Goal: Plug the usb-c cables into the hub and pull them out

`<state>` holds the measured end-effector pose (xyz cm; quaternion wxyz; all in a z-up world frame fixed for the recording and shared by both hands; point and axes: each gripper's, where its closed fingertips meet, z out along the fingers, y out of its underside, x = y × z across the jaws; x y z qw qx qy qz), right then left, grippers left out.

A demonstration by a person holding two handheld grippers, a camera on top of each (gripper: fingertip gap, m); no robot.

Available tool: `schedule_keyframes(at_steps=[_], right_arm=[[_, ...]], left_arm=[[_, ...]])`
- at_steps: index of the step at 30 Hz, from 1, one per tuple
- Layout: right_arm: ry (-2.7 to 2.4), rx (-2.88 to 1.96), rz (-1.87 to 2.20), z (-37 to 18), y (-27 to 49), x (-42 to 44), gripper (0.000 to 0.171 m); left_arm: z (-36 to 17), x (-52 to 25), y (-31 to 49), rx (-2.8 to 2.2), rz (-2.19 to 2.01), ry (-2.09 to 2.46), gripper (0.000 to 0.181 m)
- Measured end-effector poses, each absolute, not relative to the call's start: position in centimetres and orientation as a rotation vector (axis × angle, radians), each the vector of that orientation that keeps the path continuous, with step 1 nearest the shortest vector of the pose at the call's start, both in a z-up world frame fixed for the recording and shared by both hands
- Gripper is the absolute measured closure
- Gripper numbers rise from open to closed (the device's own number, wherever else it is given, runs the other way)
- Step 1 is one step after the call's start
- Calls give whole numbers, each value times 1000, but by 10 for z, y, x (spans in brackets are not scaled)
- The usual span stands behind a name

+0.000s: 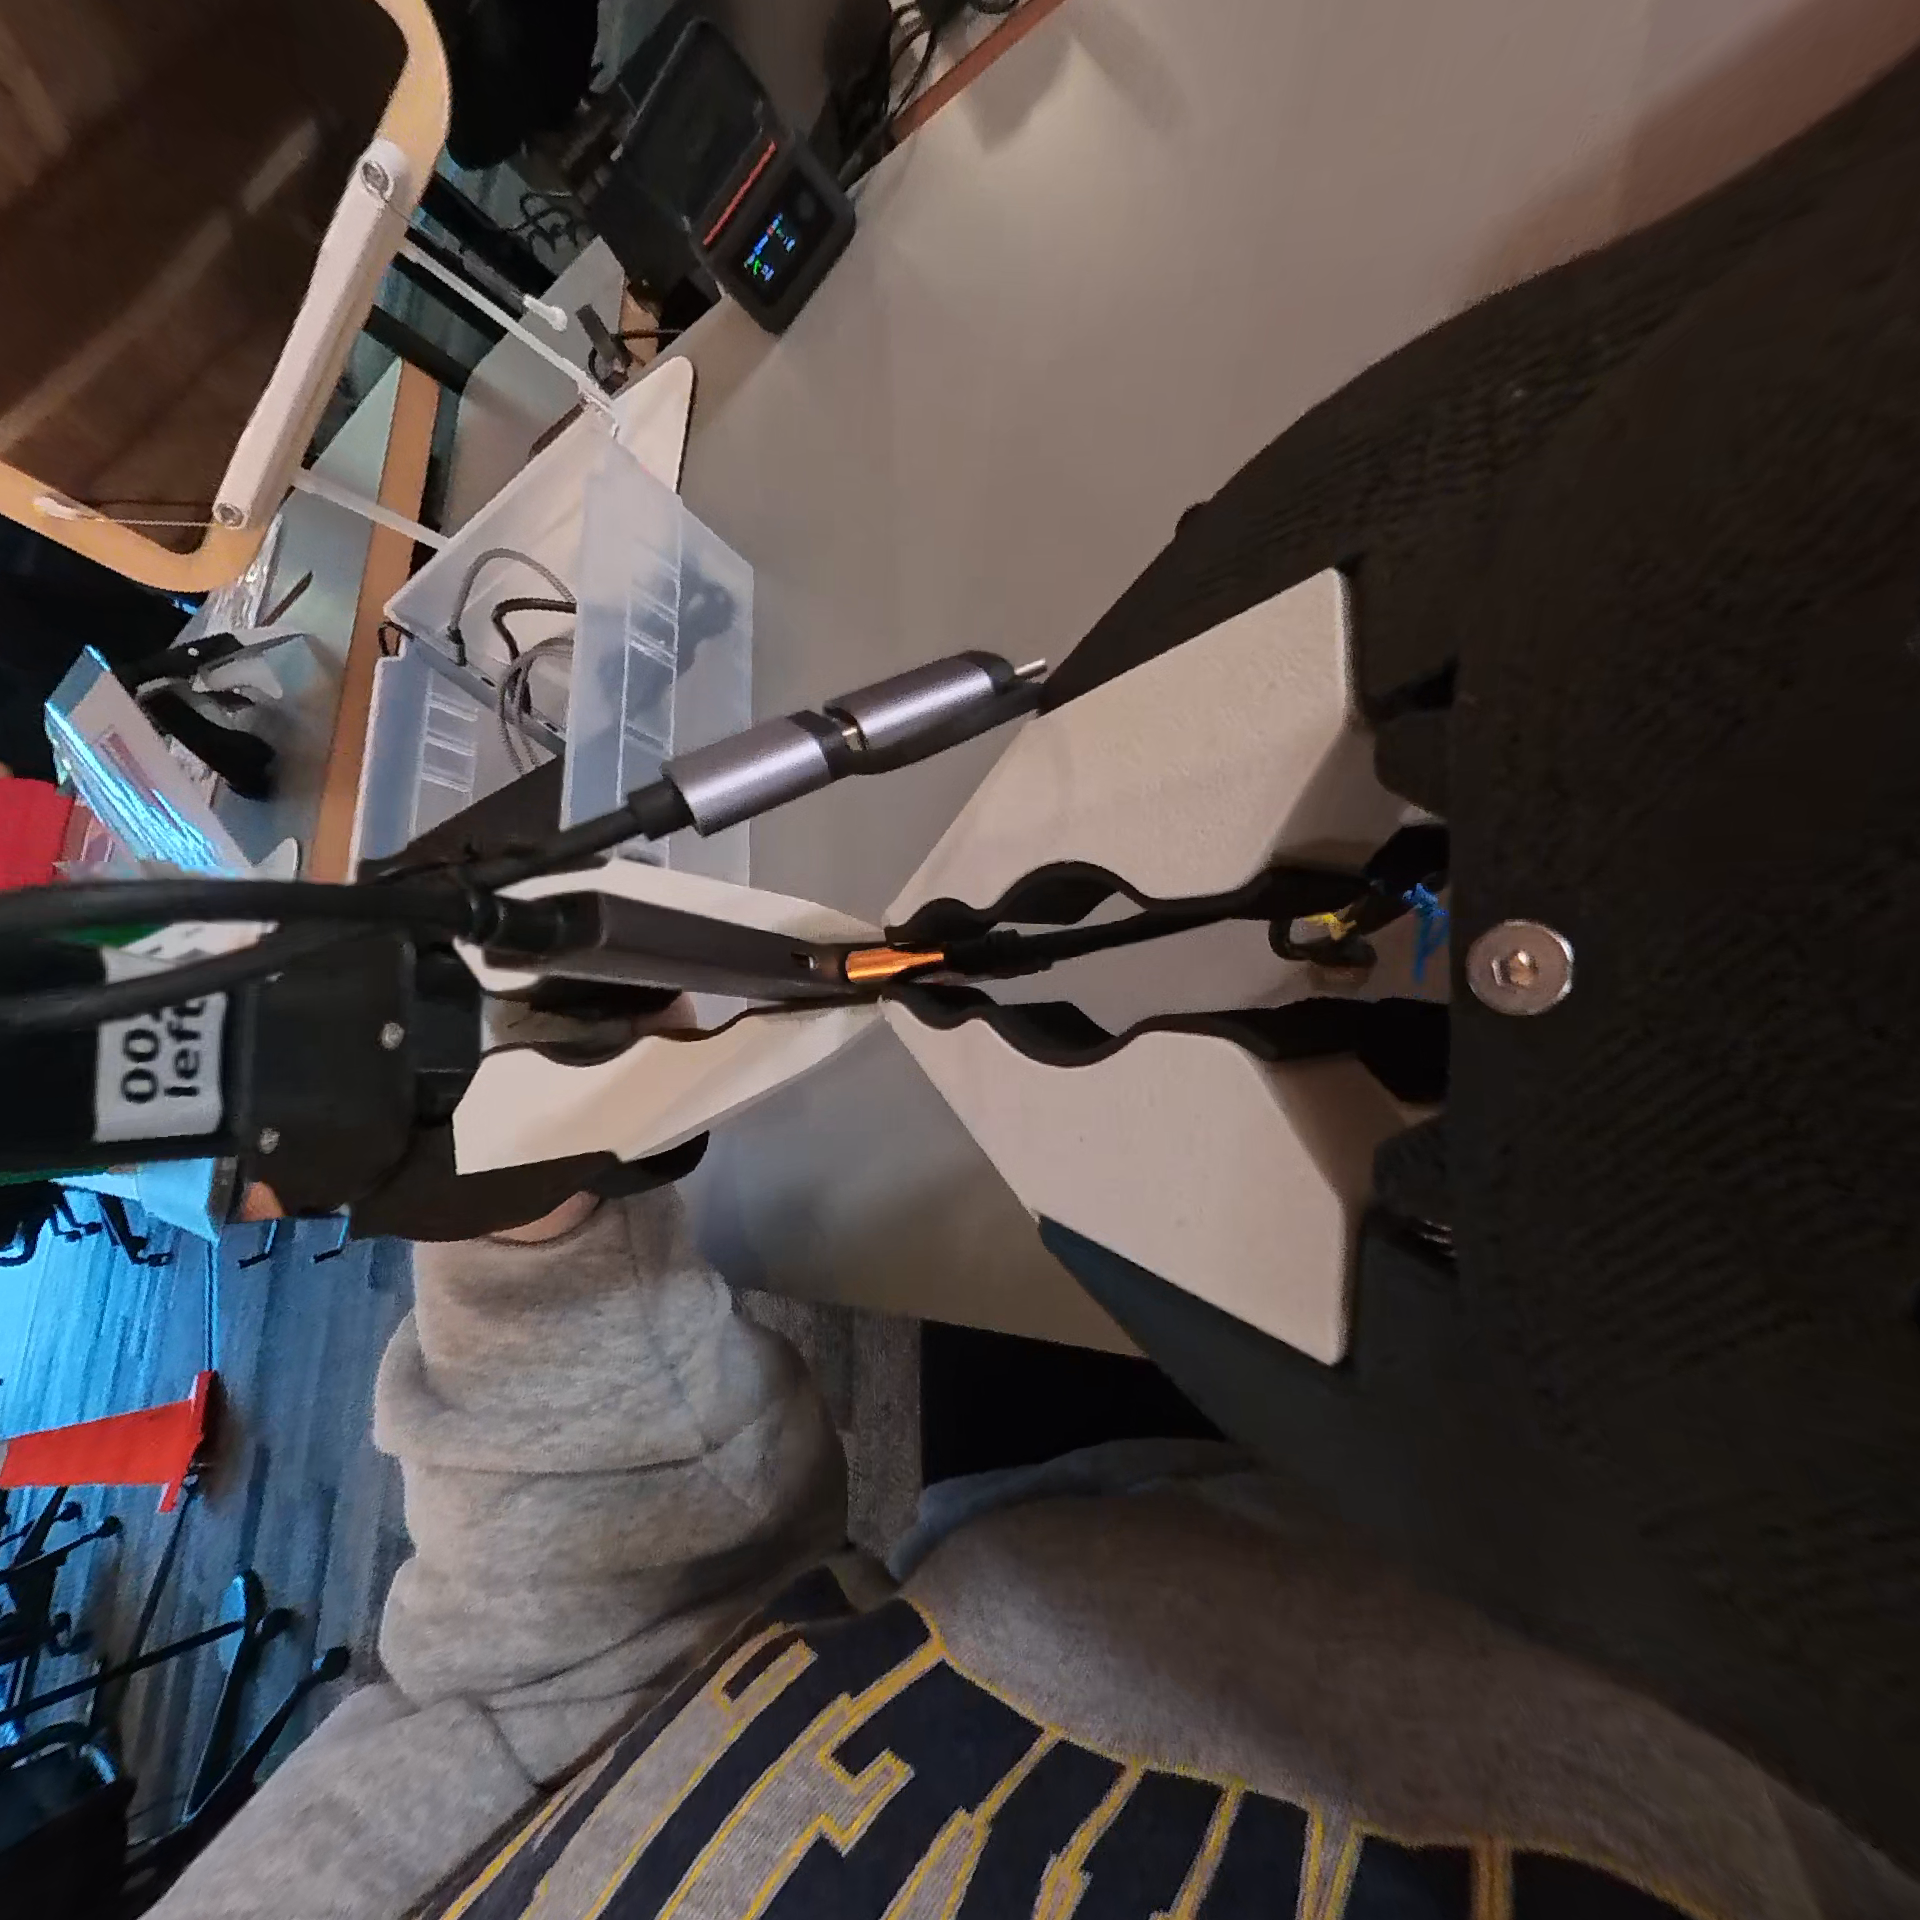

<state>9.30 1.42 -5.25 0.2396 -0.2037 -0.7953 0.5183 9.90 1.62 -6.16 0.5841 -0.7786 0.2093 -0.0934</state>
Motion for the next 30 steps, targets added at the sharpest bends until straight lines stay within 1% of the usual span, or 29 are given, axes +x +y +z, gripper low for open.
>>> schedule_keyframes(at_steps=[9, 10, 11, 12, 13, 21, 24, 25, 27, 29, 30], right_arm=[[-2198, -472, 1366, -49, 10, 101, 167], [-2201, -463, 1356, -48, 10, 102, 167], [-2207, -454, 1338, -48, 10, 102, 167], [-2212, -443, 1320, -49, 9, 103, 167], [-2215, -434, 1310, -49, 7, 103, 167], [-2208, -275, 1270, -31, -7, 122, 166], [-2221, -252, 1197, -33, -6, 124, 166], [-2231, -260, 1148, -36, -1, 124, 166], [-2166, -381, 1014, -31, 46, 123, 167], [-2054, -476, 1205, 1, 73, 141, 167], [-2016, -469, 1219, 13, 78, 146, 167]], left_arm=[[-55, 106, 16, -1773, -208, 504, 174], [-53, 109, 16, -1755, -227, 505, 172], [-48, 114, 14, -1726, -271, 516, 164], [-46, 115, 14, -1715, -290, 512, 166], [-46, 113, 14, -1714, -258, 520, 173], [-30, 130, -2, -1686, -153, 617, 174], [-32, 132, -1, -1681, -168, 615, 174], [-34, 130, -3, -1687, -161, 614, 174], [-26, 90, -30, -1672, -92, 457, 174], [-6, 64, -62, -1574, -118, 316, 175], [-7, 61, -65, -1587, -88, 300, 175]])
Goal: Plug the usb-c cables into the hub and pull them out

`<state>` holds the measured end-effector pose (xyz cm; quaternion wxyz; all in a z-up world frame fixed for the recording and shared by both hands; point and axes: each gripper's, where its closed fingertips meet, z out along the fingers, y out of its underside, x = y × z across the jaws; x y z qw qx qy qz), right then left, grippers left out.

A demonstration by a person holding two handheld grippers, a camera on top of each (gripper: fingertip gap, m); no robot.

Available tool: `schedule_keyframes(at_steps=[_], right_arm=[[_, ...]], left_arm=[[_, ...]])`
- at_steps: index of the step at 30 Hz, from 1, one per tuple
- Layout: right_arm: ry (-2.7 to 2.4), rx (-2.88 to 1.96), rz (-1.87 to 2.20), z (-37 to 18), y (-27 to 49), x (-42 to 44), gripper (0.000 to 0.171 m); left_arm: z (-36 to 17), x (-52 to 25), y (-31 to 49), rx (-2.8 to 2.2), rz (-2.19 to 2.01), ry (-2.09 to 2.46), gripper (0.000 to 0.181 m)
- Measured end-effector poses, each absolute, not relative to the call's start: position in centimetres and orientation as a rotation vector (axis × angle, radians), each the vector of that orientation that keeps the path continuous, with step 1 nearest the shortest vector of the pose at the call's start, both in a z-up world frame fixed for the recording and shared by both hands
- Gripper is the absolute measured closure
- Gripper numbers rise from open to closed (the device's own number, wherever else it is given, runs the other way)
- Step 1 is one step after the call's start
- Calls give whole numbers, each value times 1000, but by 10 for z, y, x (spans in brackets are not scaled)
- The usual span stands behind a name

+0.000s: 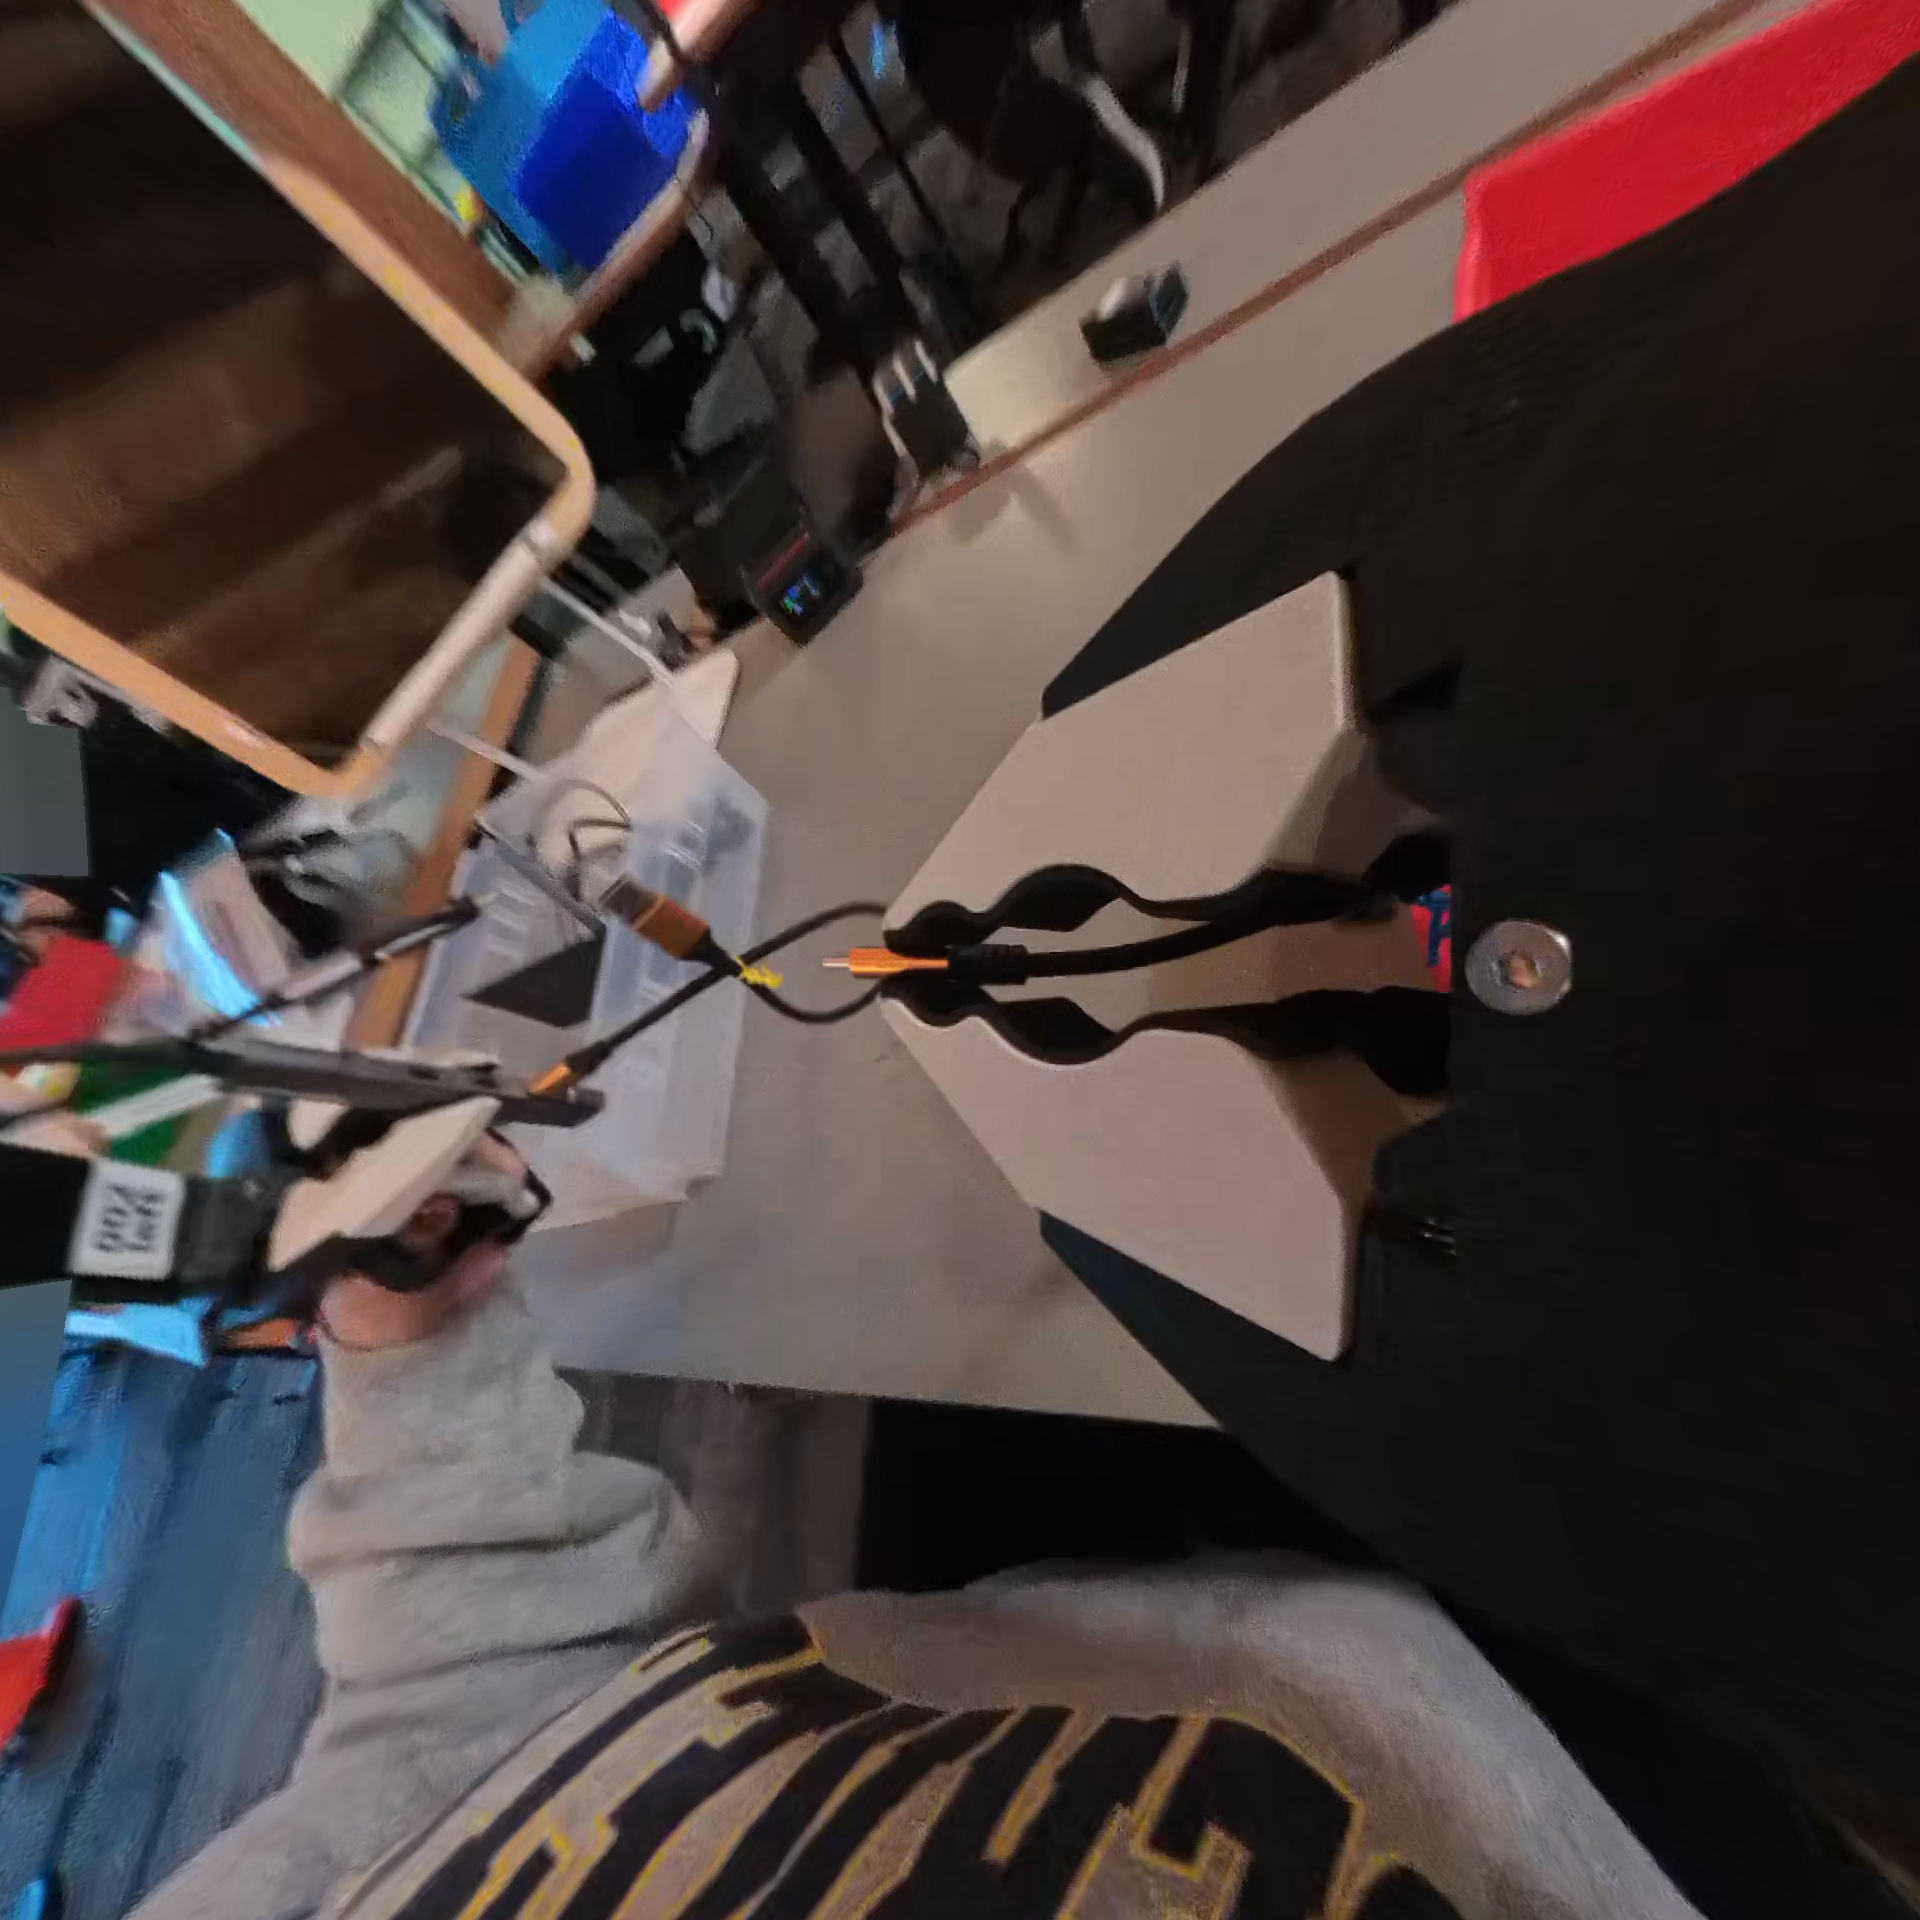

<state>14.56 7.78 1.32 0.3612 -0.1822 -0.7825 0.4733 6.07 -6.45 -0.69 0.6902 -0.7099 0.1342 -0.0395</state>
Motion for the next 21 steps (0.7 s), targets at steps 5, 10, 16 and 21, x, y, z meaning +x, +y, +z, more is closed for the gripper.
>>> schedule_keyframes(at_steps=[5, 10, 16, 21], right_arm=[[-1878, -497, 1209, 56, 104, 144, 166], [-1721, -819, 1110, 57, 195, 129, 166], [-1808, -1196, 1004, -11, 246, 124, 152], [-1842, -1266, 828, -21, 241, 130, 107]], left_arm=[[-11, 66, -39, -1654, -32, 273, 175], [-11, 68, -33, -1639, -74, 231, 175], [-9, 72, -23, -1604, -131, 218, 175], [-13, 75, -13, -1621, -133, 226, 175]])
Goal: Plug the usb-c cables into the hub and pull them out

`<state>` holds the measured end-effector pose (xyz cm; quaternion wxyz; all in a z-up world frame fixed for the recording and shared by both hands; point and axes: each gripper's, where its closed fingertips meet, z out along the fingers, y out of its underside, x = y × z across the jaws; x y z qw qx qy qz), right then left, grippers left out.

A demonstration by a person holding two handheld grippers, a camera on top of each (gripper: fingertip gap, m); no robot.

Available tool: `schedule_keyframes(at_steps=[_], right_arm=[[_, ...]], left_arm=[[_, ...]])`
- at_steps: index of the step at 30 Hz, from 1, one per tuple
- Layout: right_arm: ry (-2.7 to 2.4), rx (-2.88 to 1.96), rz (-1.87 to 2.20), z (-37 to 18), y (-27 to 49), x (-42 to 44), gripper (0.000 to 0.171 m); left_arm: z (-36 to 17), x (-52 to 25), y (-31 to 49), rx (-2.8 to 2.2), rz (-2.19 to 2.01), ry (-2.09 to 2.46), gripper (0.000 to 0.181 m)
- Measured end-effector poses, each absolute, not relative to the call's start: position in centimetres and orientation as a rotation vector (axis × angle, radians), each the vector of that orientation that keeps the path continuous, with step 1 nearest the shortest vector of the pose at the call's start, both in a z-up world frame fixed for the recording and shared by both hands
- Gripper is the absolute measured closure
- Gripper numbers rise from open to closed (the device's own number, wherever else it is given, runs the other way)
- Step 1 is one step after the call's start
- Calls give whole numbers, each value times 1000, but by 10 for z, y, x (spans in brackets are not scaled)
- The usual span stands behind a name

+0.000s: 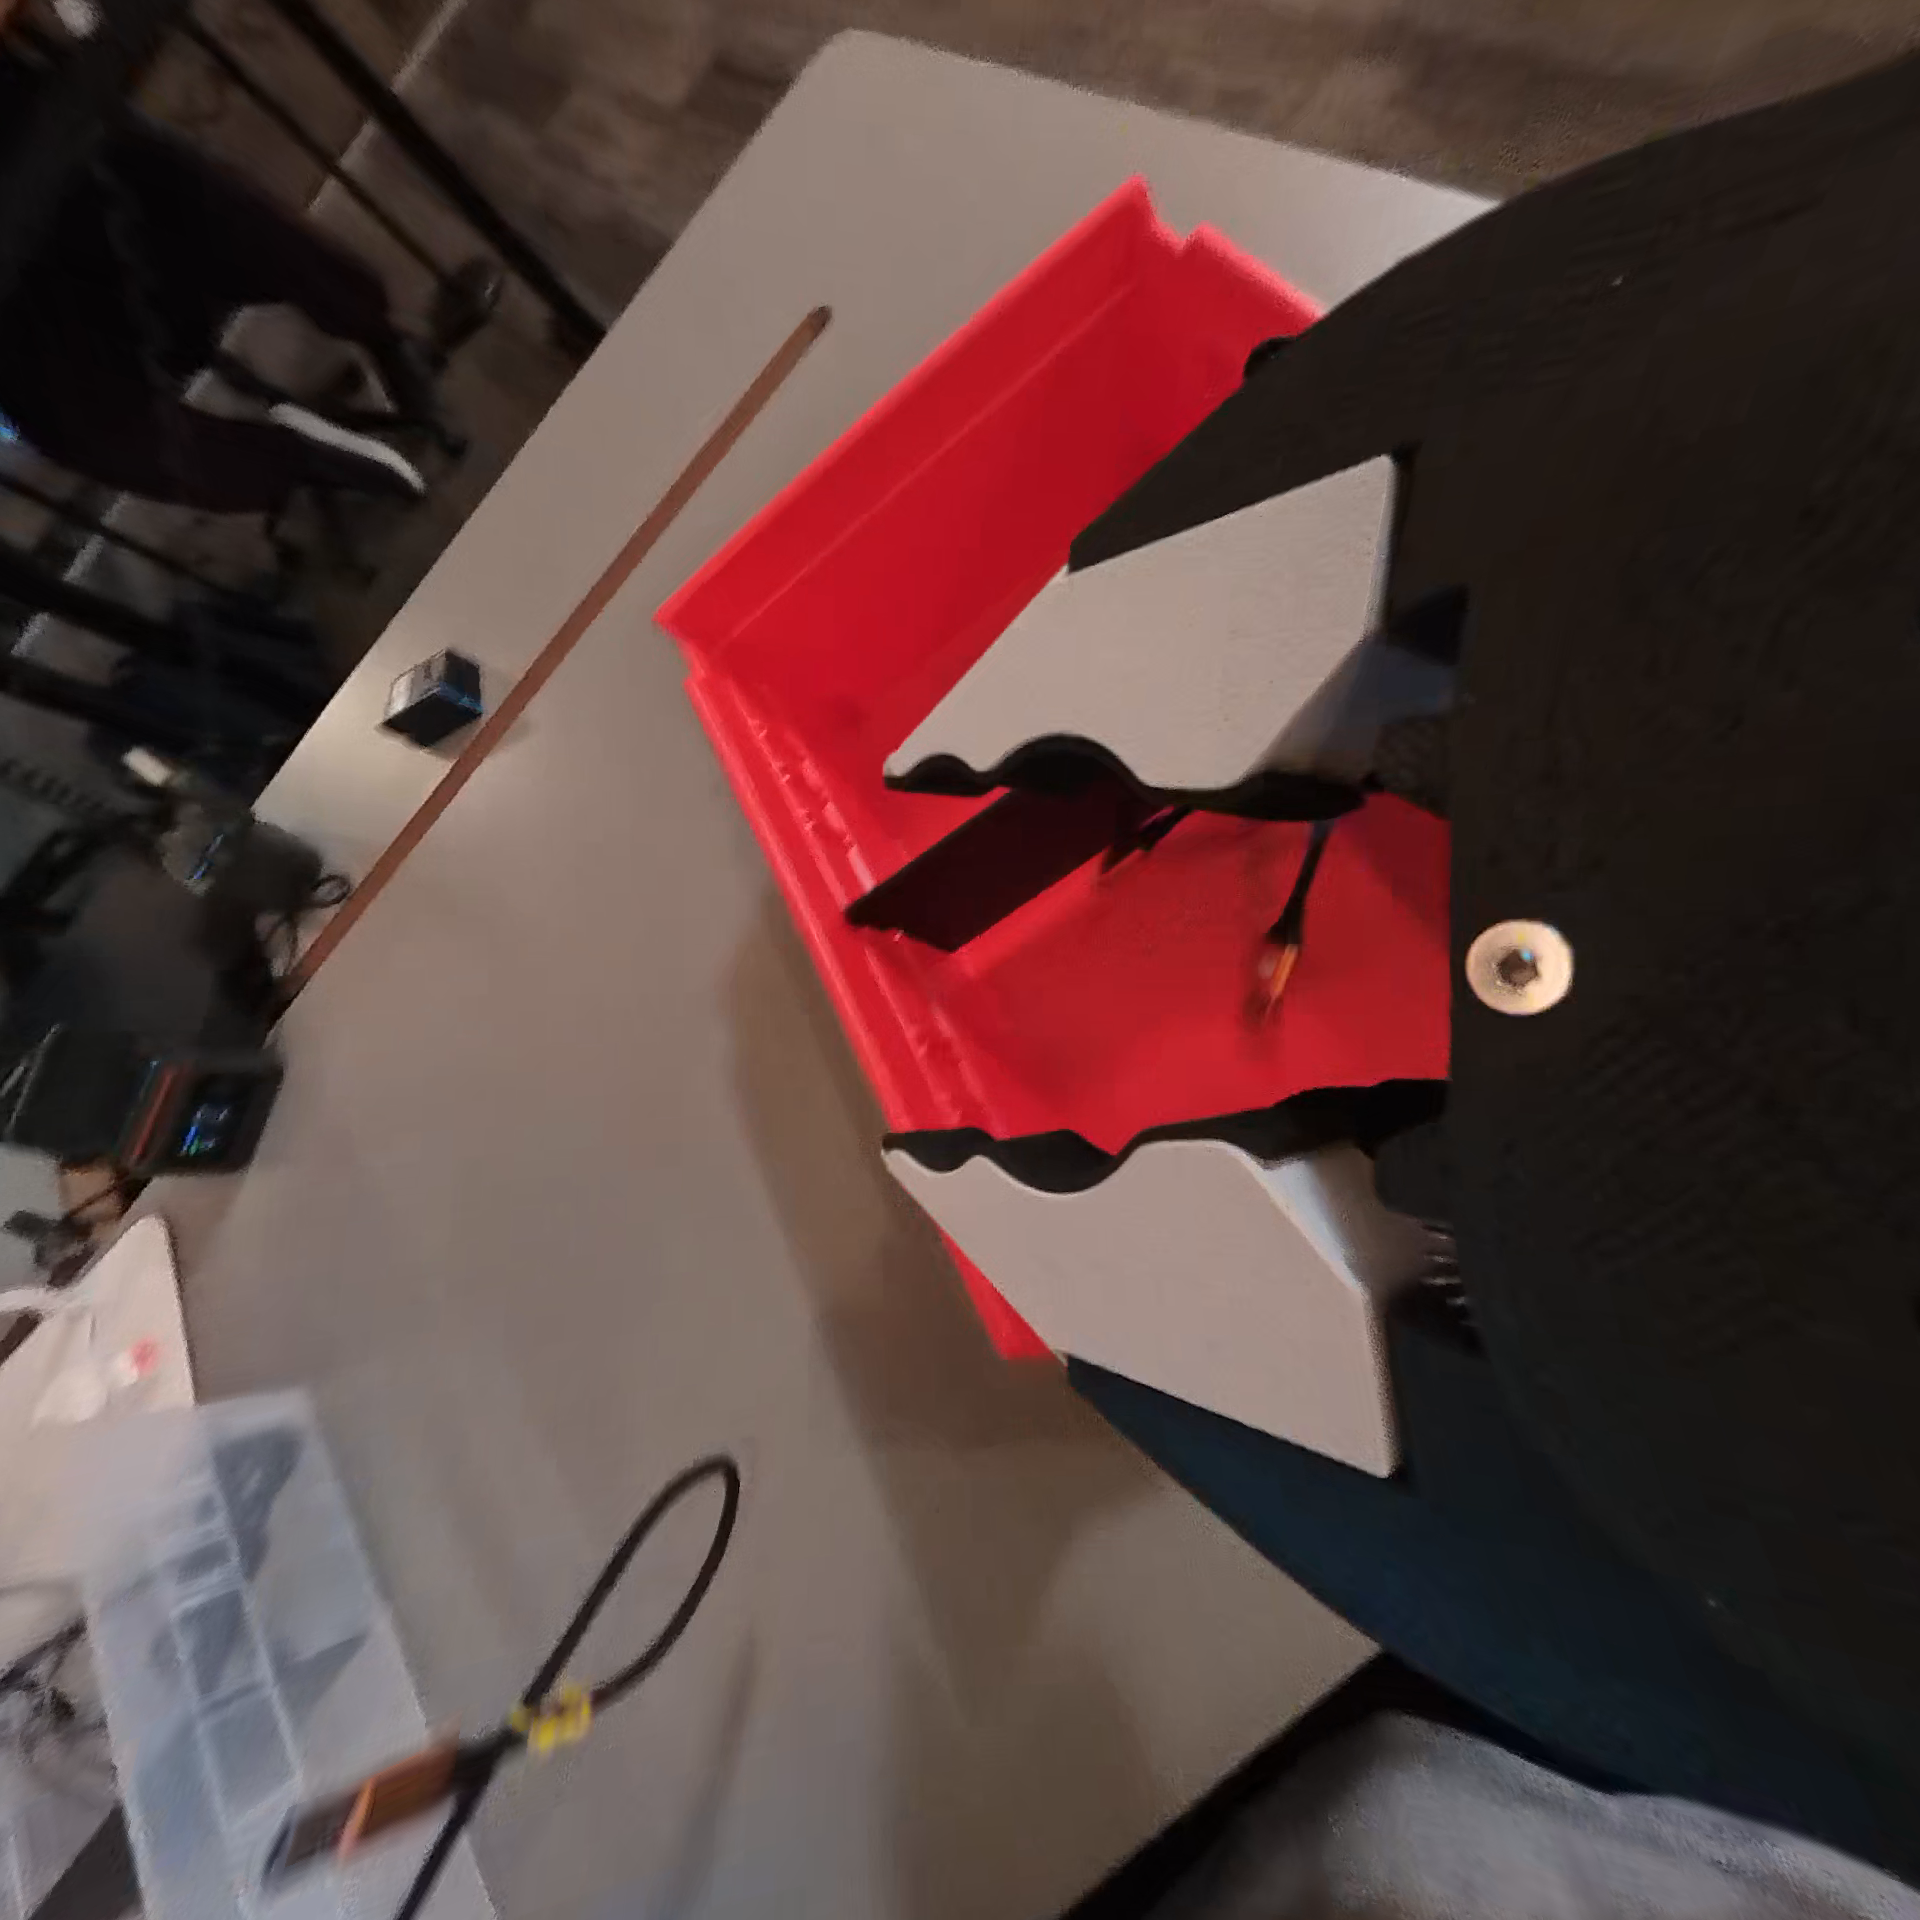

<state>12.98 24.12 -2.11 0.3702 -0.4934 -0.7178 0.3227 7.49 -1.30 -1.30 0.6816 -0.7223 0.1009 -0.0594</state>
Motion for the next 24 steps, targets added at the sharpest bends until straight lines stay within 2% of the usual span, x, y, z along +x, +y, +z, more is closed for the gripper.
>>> schedule_keyframes(at_steps=[4, 8, 13, 16, 19, 21, 22, 24], right_arm=[[-2031, -838, 1188, -1, 113, 135, 123], [-2134, -523, 1228, -14, 27, 129, 129], [-2177, -456, 1163, -35, 2, 107, 138], [-2192, -421, 1158, -37, 0, 105, 163], [-2245, -407, 1120, -44, 2, 107, 165], [-2257, -397, 1087, -48, 4, 107, 165], [-2264, -399, 1096, -48, 4, 108, 166], [-2260, -379, 1104, -46, 4, 110, 166]], left_arm=[[-11, 81, -3, -1601, -151, 240, 175], [-14, 96, 7, -1609, -181, 307, 175], [-13, 113, 11, -1586, -218, 387, 175], [-10, 118, 8, -1566, -246, 402, 175], [-24, 116, 8, -1657, -200, 425, 174], [-49, 108, 10, -1834, -73, 470, 165], [-51, 113, 9, -1838, -67, 513, 174], [-47, 115, 9, -1818, -69, 519, 174]])
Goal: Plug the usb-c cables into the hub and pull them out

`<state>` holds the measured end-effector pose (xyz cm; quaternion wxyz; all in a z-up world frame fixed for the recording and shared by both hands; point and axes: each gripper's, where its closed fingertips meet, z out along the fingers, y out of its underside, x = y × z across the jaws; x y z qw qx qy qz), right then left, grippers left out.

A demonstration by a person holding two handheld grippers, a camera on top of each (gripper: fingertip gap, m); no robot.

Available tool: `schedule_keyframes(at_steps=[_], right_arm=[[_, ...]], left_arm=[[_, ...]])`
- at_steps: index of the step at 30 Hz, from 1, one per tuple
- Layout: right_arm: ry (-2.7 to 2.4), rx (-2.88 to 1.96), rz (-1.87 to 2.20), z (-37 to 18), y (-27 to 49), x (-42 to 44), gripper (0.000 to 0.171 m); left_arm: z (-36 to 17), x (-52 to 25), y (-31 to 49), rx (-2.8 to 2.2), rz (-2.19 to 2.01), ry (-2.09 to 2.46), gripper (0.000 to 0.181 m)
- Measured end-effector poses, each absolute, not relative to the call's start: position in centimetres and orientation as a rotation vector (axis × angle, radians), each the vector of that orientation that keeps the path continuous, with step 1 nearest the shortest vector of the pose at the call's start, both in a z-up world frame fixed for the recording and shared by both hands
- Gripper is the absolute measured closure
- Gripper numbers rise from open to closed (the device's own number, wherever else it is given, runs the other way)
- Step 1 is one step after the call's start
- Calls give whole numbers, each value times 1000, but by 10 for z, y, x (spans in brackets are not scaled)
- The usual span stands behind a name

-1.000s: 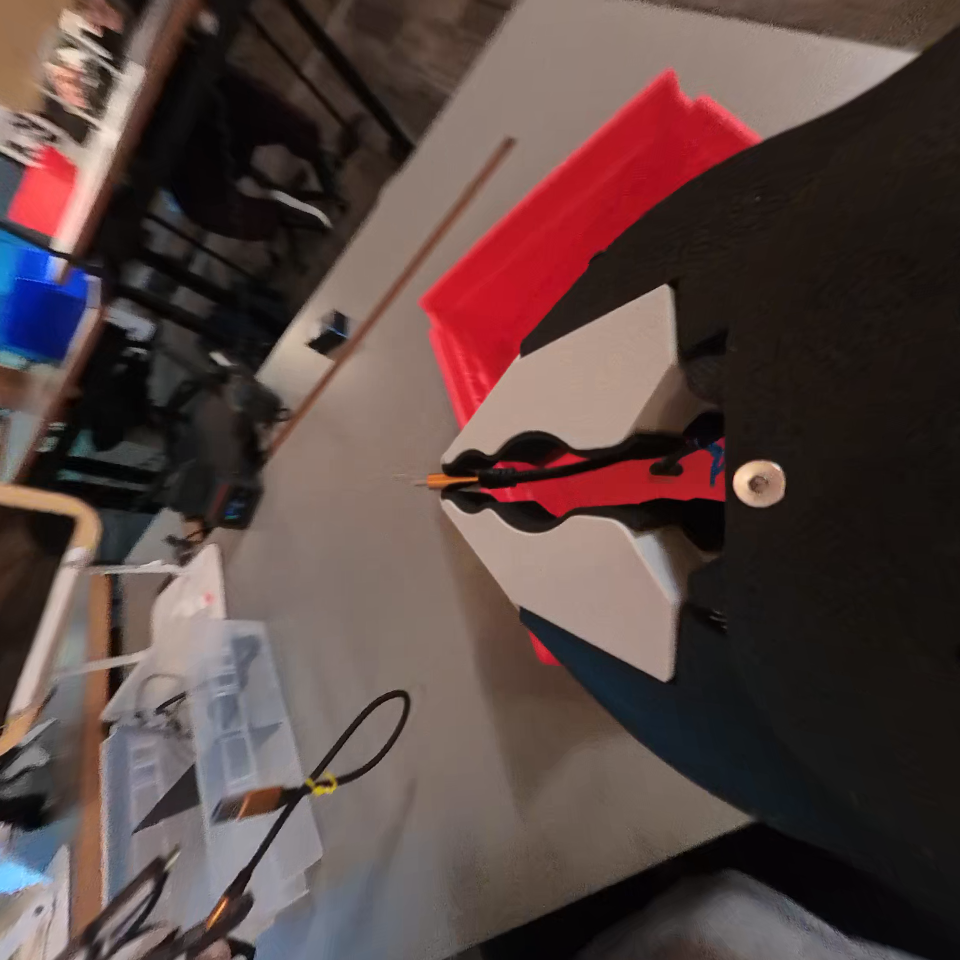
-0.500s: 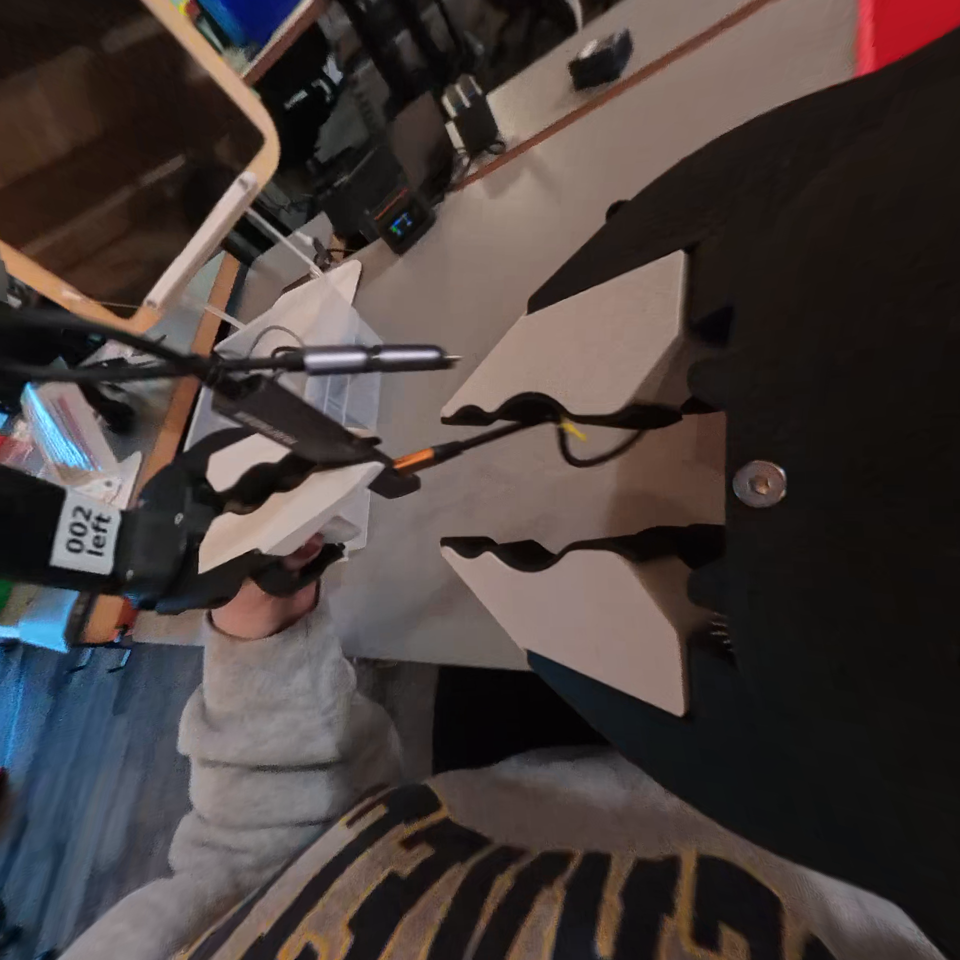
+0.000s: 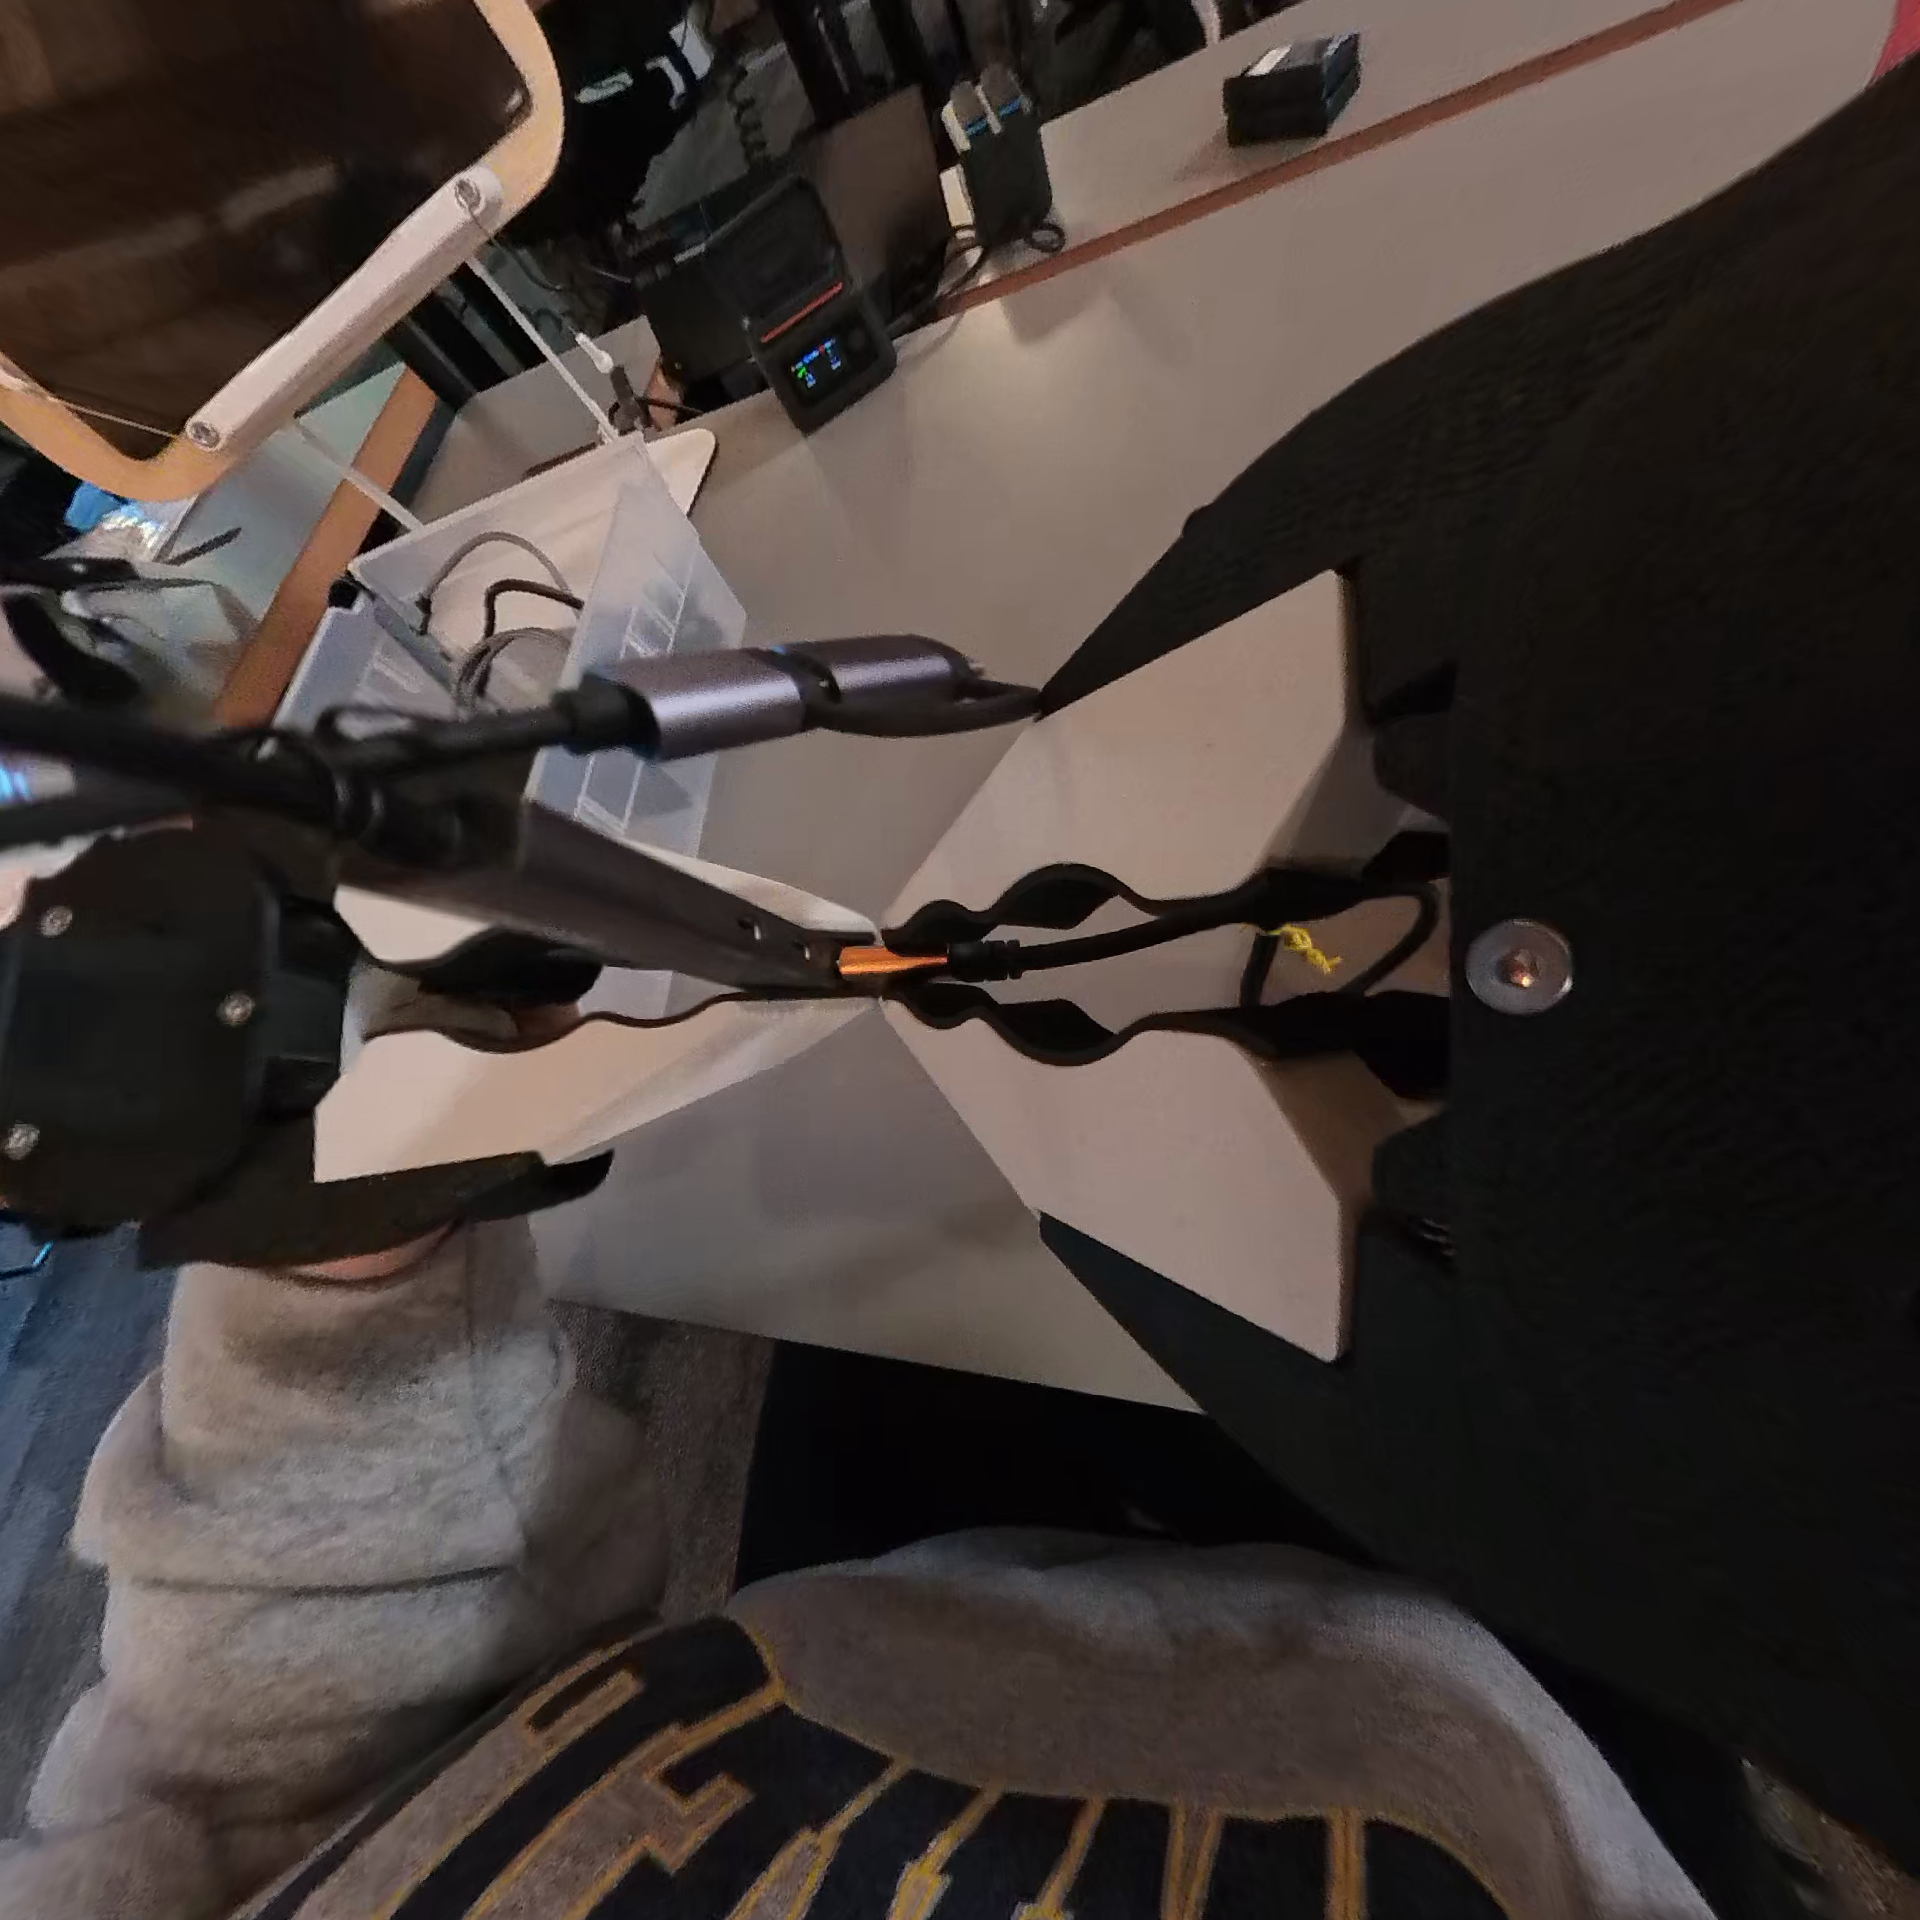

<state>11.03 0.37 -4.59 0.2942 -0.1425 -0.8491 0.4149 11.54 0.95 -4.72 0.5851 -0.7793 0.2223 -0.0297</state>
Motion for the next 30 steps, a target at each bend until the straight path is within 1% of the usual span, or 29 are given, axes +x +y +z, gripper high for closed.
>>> schedule_keyframes(at_steps=[3, 15, 19, 25, 28, 30], right_arm=[[-2261, -311, 1174, -38, -4, 124, 166], [-2243, -193, 1139, -16, -6, 159, 166], [-2238, -192, 1161, -12, -3, 162, 166], [-2158, -245, 1111, -6, 3, 157, 166], [-2212, -232, 1253, -7, -1, 168, 166], [-2200, -285, 1251, -6, 10, 164, 167]], left_arm=[[-38, 130, 1, -1755, -151, 572, 174], [-14, 165, -2, -1610, -212, 607, 174], [-10, 168, 1, -1595, -206, 605, 174], [-4, 163, 6, -1571, -183, 475, 174], [-5, 174, 2, -1560, -233, 514, 174], [-2, 164, 1, -1551, -169, 474, 174]])
